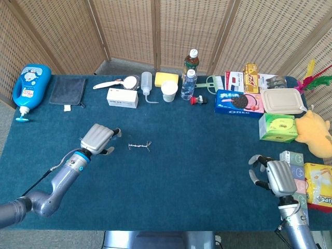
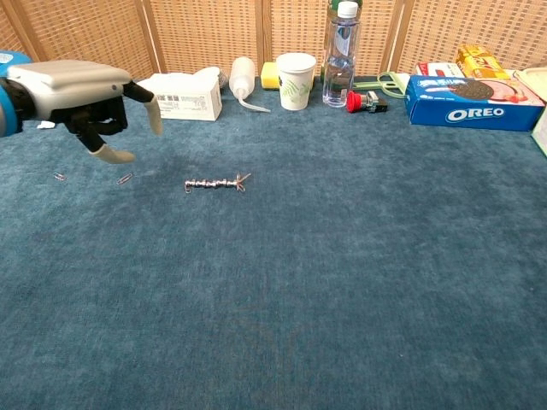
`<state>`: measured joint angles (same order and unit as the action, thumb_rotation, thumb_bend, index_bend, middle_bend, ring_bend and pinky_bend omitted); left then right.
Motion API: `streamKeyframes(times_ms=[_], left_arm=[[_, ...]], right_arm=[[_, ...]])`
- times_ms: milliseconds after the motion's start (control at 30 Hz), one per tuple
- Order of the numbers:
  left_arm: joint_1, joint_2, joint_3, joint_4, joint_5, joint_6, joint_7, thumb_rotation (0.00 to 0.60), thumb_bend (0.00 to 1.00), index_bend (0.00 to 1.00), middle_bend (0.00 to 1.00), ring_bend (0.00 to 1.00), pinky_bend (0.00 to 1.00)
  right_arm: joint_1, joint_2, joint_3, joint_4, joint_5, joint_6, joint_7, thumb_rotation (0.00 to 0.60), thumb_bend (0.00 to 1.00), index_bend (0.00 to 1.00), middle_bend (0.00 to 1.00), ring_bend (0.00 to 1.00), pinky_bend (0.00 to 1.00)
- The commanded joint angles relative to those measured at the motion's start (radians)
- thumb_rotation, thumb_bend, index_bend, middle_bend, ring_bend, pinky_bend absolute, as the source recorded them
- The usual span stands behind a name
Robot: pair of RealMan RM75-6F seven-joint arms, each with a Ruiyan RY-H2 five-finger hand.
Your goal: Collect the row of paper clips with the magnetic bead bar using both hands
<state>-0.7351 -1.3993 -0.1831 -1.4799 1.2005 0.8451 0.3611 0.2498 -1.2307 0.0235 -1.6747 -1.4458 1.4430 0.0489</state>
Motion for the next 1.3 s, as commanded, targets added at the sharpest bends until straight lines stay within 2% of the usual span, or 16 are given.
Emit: streamKeyframes(times_ms=[33,533,1300], left_arm=[[-0.018,-0.021,-0.003,0.023,-0.020,-0.015,0.010,0.600,0.53,0.39,0.92,1.00,1.00],[-0.099,-0.138,0.005,0.152,-0.113,-0.071,0.044,0.600,0.55,0.42,0.92,1.00,1.00],[-0.171,-0.247,0.020,0.259,-0.211,-0.104,0.087,0.600,0.55,0.45,0.92,1.00,1.00]], right_arm=[[-0.005,-0.002,0.005,0.007,-0.003,0.003,0.011,0.600,0.41,0.49,0.59,0.61,0.83],[-0.029,-0.005,0.027,0.022,-0.006,-0.006,0.038,0.600,0.41,0.50,0.59,0.61,0.83],[-0.071,-0.002,0.042,0.043,0.002,-0.007,0.075,0.600,0.41,0.50,0.59,0.61,0.83]])
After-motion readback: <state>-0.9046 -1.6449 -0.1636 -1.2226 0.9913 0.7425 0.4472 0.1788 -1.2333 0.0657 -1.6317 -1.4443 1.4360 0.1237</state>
